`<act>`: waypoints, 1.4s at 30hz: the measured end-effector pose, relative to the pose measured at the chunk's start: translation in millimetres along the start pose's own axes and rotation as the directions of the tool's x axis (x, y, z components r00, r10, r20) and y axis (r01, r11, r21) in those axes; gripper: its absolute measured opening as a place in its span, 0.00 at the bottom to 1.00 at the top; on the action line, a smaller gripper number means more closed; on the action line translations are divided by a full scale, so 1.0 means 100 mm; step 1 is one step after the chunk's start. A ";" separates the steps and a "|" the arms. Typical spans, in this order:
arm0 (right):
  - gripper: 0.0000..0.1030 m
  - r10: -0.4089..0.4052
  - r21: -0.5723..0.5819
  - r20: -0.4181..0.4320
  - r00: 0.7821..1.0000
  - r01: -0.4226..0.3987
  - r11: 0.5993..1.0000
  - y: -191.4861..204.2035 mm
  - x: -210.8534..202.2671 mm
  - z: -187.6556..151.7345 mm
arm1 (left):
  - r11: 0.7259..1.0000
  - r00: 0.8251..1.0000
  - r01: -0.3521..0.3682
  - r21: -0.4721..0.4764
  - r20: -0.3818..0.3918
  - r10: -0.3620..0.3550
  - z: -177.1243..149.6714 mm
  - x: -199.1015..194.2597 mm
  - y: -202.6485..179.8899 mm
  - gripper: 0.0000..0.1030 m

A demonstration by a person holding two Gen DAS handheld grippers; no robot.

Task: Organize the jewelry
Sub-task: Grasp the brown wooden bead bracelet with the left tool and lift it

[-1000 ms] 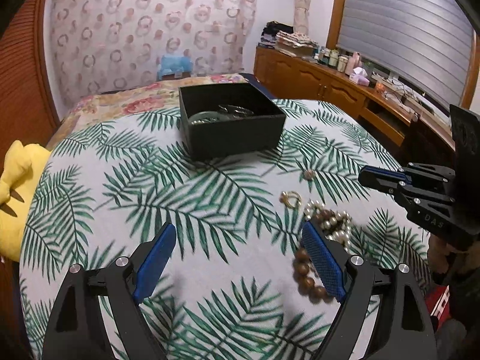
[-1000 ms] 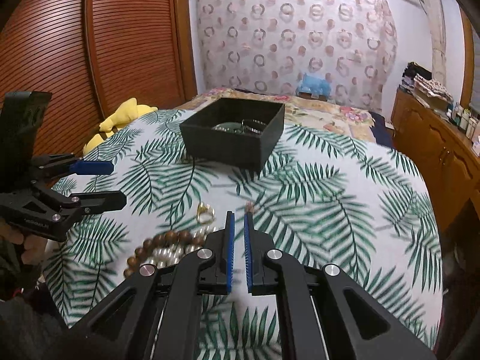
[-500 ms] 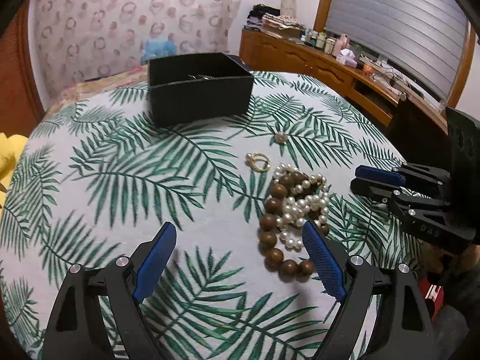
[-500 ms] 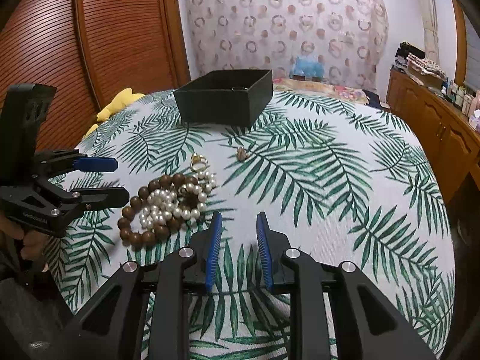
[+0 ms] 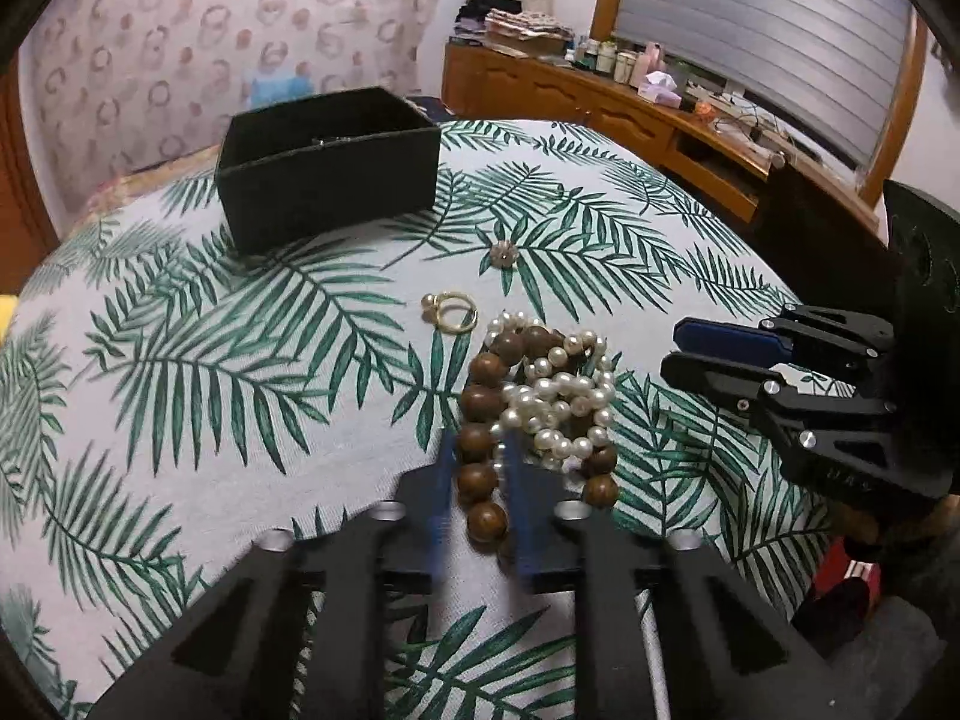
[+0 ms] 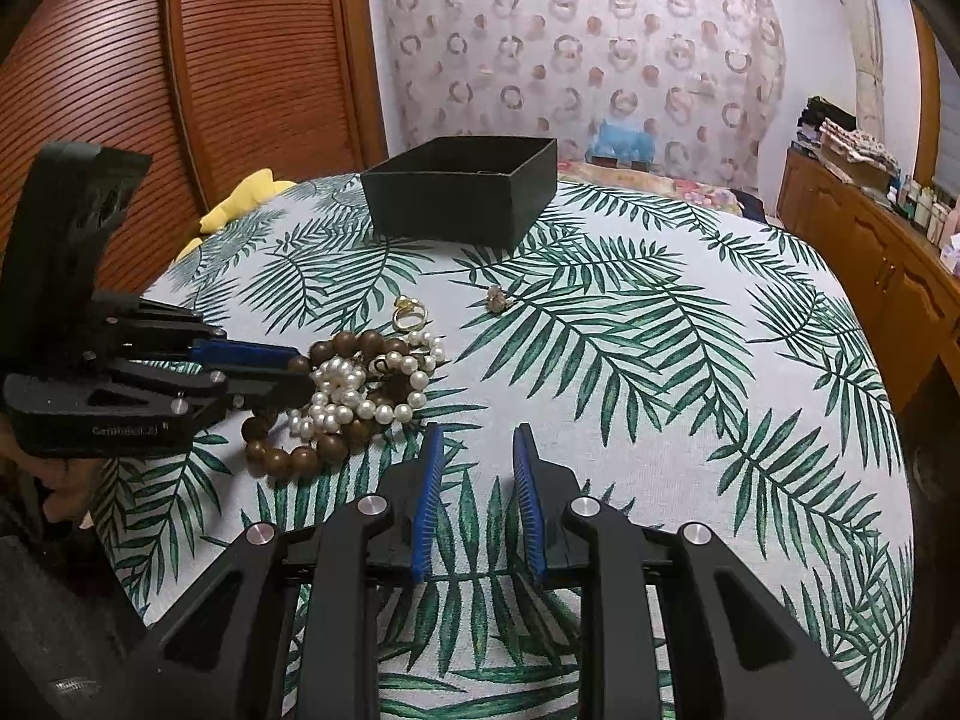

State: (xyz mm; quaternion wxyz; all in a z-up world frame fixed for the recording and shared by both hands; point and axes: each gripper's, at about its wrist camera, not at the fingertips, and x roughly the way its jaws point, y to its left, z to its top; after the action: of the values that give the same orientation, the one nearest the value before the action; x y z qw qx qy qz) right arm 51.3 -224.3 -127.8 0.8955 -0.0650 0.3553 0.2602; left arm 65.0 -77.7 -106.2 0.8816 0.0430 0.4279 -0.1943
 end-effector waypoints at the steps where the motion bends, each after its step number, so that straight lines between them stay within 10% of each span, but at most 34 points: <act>1: 0.25 0.002 -0.003 0.001 1.000 -0.002 1.000 0.01 0.00 0.00 | 1.000 1.000 -0.012 0.011 0.003 0.012 0.00 0.00 -0.02 0.12; 23: 0.25 -0.019 -0.006 -0.012 1.000 0.019 1.000 0.01 0.04 0.03 | 0.999 0.967 0.047 0.000 0.250 -0.046 0.38 -0.94 -0.01 0.12; 42: 0.25 0.045 -0.165 -0.069 0.997 -0.056 0.985 0.57 0.40 0.50 | 0.995 0.941 -0.025 -0.096 0.333 0.055 0.26 -1.31 0.53 0.12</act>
State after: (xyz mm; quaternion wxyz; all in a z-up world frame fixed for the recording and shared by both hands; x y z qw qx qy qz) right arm 77.3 -143.8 -113.8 0.8681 -0.1391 0.3627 0.3092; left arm 31.0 5.2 6.0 0.9464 -0.0219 0.2791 -0.1613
